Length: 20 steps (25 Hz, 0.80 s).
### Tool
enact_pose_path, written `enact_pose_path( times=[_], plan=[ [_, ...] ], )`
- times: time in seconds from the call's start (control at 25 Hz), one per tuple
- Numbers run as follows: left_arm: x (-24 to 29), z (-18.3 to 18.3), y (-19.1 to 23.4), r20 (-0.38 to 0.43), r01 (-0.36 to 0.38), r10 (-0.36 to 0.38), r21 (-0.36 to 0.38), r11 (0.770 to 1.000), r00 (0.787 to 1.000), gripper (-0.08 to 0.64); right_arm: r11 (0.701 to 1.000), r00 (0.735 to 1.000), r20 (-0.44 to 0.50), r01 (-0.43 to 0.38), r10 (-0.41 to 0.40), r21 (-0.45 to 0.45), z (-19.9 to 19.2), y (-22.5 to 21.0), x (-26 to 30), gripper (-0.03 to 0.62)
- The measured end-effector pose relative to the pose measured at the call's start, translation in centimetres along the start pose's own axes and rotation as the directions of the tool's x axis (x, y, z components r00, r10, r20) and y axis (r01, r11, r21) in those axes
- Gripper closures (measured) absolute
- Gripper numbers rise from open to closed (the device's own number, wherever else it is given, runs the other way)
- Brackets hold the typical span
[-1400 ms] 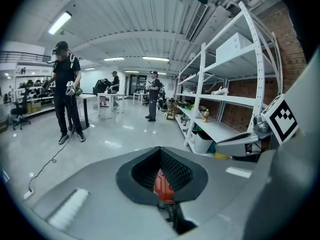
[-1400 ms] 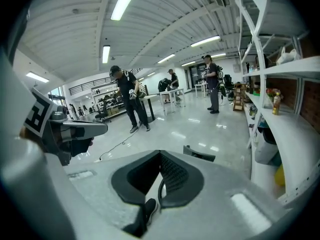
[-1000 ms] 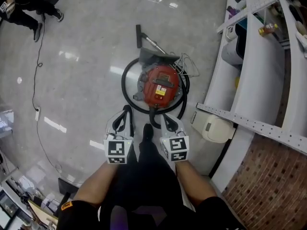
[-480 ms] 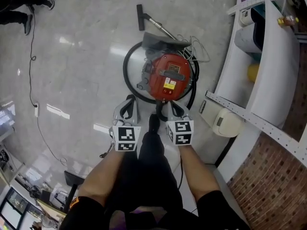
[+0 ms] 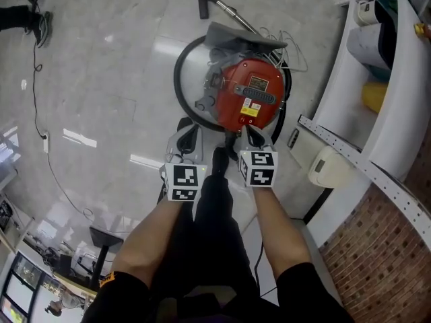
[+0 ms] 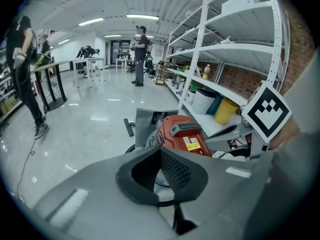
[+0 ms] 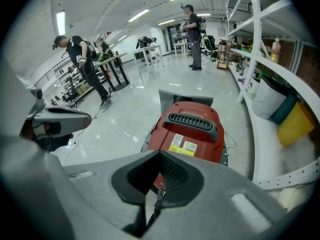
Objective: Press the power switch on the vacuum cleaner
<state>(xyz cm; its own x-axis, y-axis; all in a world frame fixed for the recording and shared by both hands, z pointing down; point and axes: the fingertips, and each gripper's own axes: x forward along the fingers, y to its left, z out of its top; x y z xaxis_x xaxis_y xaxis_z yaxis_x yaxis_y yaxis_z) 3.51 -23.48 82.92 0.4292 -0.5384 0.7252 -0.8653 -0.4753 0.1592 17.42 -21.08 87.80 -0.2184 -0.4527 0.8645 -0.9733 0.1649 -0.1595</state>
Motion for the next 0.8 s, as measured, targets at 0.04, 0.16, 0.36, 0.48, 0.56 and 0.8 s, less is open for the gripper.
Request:
enact_pose_path(
  times=[0.04, 0.16, 0.36, 0.48, 0.56, 0.8],
  plan=[
    [0.4, -0.3, 0.1, -0.004, 0.001, -0.001, -0.005, 1.000, 1.000, 0.545, 1.000, 1.000, -0.008, 0.005, -0.005, 0.009, -0.2, -0.1, 0.5, 0.601],
    [1.1, -0.9, 0.5, -0.014, -0.002, 0.001, -0.017, 1.000, 1.000, 0.546, 1.000, 0.999, -0.038, 0.013, -0.012, 0.020, -0.8, -0.3, 1.9, 0.601],
    [1.1, -1.5, 0.9, -0.026, 0.003, -0.004, -0.024, 1.000, 1.000, 0.545, 0.999, 0.996, -0.086, 0.033, -0.030, 0.035, -1.8, -1.2, 3.5, 0.601],
    [1.1, -2.0, 1.6, -0.039, -0.002, 0.001, -0.027, 1.000, 0.999, 0.545, 0.998, 0.992, -0.117, 0.044, -0.039, 0.042, -2.2, -1.4, 4.2, 0.601],
    [1.1, -2.0, 2.1, -0.044, -0.007, 0.006, -0.030, 1.000, 0.999, 0.545, 0.998, 0.990, -0.138, 0.048, -0.042, 0.041, -2.5, -1.5, 4.6, 0.601],
    [1.4, -1.9, 2.7, -0.038, -0.008, 0.007, -0.042, 0.999, 0.999, 0.545, 0.998, 0.988, -0.144, 0.055, -0.048, 0.042, -2.7, -1.5, 5.0, 0.601]
  ],
)
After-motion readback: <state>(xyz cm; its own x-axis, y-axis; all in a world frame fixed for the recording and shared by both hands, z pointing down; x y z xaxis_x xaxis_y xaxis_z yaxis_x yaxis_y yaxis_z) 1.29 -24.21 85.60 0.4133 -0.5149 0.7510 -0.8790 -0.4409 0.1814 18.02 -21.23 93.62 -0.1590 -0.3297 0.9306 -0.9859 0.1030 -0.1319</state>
